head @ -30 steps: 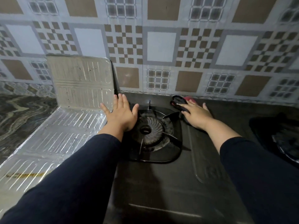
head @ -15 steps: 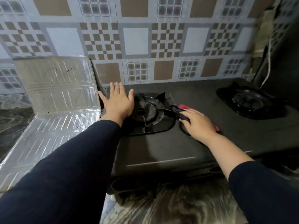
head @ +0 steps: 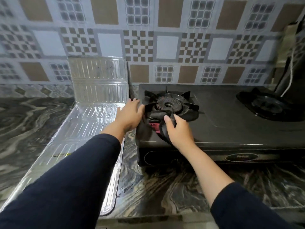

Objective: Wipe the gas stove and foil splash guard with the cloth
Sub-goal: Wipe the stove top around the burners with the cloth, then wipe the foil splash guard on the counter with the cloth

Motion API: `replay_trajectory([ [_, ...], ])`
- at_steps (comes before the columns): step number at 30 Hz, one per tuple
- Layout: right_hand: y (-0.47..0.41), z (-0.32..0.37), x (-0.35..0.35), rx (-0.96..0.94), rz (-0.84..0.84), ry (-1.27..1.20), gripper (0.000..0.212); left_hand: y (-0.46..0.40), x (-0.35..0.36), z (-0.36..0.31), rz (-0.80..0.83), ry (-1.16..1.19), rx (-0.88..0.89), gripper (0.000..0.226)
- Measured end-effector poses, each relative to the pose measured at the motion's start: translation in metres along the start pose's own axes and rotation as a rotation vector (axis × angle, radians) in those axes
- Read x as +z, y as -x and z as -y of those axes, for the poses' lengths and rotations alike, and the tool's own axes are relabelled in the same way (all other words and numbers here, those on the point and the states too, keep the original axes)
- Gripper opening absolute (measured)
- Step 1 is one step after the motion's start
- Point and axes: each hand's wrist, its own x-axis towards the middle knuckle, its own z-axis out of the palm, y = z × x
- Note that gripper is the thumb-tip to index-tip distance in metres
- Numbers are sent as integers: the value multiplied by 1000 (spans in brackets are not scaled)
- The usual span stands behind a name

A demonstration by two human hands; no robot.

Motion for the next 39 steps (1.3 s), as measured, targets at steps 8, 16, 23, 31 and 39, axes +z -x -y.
replay_trajectory([
  [8,-4,69,78,142,432,-540,32,94,-27,105,-191,-39,-468,51],
  [16,32,53,170,-159,712,-204,31,203,14,157,-270,-119,-893,61],
  [23,77,-7,219,-821,816,357,43,247,48,175,-380,-48,-1089,63],
  [31,87,-32,232,-1034,872,381,56,241,43,207,-383,-38,-1169,67],
  [39,73,-46,245,-1045,883,500,52,231,55,210,-264,-277,-1168,73],
])
